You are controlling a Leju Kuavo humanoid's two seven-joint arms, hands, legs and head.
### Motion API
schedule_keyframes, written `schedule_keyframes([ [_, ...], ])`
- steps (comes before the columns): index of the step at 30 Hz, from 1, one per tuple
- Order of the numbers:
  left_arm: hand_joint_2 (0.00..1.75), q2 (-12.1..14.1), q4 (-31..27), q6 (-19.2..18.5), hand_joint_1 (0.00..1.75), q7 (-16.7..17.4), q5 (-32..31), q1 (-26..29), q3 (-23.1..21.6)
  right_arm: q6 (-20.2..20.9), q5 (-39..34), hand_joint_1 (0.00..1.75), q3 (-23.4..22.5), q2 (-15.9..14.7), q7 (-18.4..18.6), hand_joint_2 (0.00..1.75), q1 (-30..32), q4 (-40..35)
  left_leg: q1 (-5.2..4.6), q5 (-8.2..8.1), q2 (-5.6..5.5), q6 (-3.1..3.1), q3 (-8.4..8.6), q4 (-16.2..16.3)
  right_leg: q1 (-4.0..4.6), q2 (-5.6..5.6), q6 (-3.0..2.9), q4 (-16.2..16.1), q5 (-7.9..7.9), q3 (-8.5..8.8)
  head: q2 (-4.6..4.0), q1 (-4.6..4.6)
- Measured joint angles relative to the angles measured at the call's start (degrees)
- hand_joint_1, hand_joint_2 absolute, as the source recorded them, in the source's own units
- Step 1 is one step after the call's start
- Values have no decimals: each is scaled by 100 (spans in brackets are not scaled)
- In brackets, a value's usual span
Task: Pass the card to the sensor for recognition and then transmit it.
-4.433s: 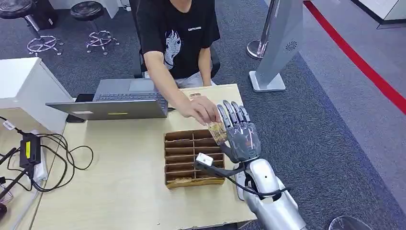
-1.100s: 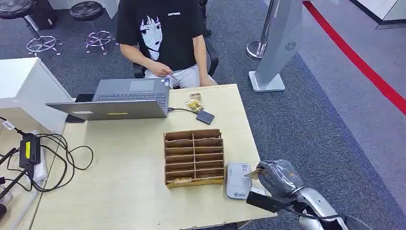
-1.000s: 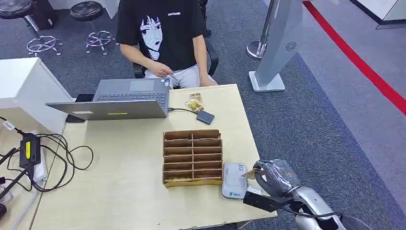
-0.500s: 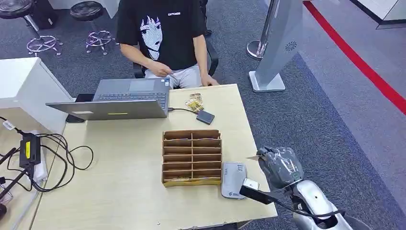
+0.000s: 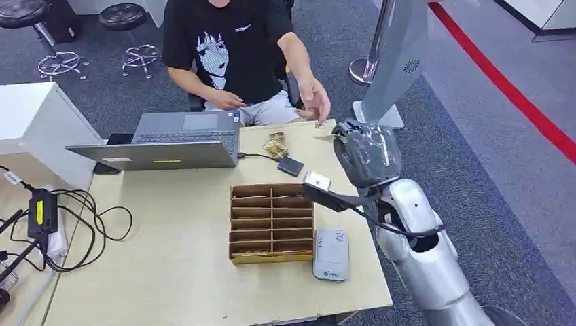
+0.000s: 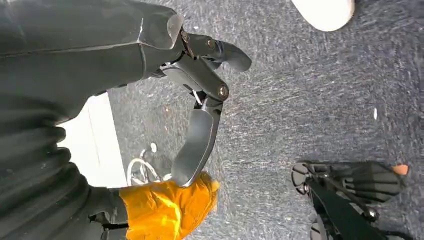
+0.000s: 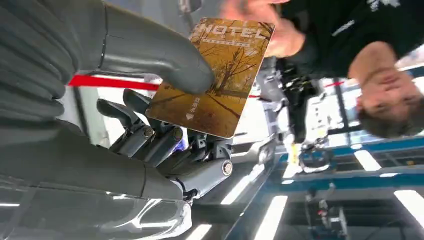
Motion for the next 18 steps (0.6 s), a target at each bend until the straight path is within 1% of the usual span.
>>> schedule_keyframes([
  [3,175,9,0,-41,0,0,-70,-12,-86,64,-66,175,257,311,64,175,-631,728,1,5,-3,0,1,0,0,-1,-3,4,2,0,0,4],
  [4,175,9,0,-52,0,0,-92,-19,-114,66,-72,175,363,461,96,175,-811,1027,1,5,-4,0,0,0,0,-2,-3,5,2,0,0,0],
  [9,175,11,0,-90,0,0,-147,-32,-225,73,-63,175,630,945,234,175,-1389,2155,2,5,-14,-1,-2,0,1,-7,-3,8,1,-1,0,2],
  [13,175,22,2,-120,0,0,-177,-36,-276,-46,64,175,742,1194,313,175,-1677,2887,2,5,-25,0,-6,0,0,-18,-3,7,1,-1,0,2],
  [14,175,24,2,-120,0,0,-177,-35,-284,-63,83,28,759,1222,313,175,-1719,3040,2,5,-26,0,-6,0,0,-19,-3,5,1,0,0,6],
  [15,175,24,2,-120,0,0,-175,-32,-297,-85,92,0,770,1248,308,175,-1747,3145,1,5,-26,0,-8,0,0,-20,-3,5,1,0,0,4],
  [18,175,37,2,-118,0,2,-149,-34,-304,-264,178,0,820,1299,282,175,-1761,3431,1,4,-24,0,-7,0,0,-17,-3,1,1,0,0,6],
])
